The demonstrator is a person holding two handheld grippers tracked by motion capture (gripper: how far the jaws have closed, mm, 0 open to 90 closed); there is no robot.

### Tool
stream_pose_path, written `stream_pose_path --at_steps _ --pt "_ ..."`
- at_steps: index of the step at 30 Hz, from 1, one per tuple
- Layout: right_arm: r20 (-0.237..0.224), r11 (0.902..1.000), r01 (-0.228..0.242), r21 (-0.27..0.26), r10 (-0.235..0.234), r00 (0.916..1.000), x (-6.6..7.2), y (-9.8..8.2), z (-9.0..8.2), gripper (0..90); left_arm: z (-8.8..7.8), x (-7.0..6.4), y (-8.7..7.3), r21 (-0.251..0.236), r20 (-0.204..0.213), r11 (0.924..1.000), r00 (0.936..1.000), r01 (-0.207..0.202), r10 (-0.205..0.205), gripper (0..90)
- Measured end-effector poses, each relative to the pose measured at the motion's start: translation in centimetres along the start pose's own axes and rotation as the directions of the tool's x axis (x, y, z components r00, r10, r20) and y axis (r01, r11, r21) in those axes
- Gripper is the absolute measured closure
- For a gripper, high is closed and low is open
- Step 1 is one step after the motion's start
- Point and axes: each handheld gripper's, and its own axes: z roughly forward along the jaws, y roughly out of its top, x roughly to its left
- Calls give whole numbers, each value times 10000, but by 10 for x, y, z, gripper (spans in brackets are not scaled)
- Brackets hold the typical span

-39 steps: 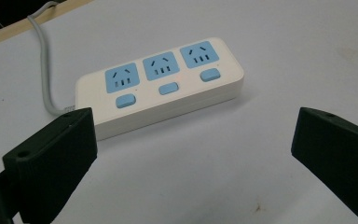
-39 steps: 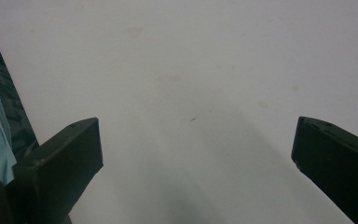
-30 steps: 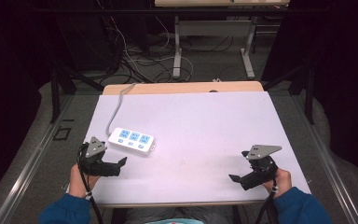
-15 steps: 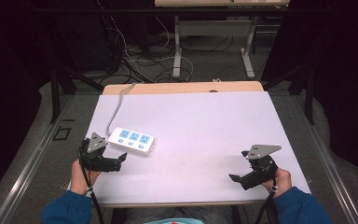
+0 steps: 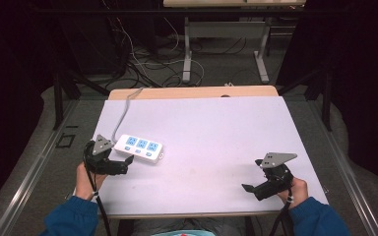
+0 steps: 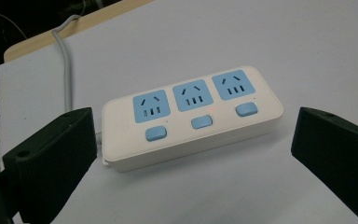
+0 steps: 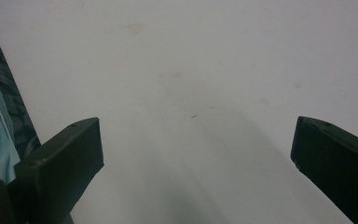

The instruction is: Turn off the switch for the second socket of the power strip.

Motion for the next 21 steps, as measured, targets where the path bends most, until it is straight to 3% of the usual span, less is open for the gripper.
stream_pose_path --at_steps 16,21 --pt "-77 9999 105 128 -104 9999 -1 0 0 16 15 6 8 109 -152 9999 9999 9 -8 2" --pt "-8 10000 80 4 -80 10000 0 0 1 16 18 7 9 82 -224 9998 9996 176 -174 2"
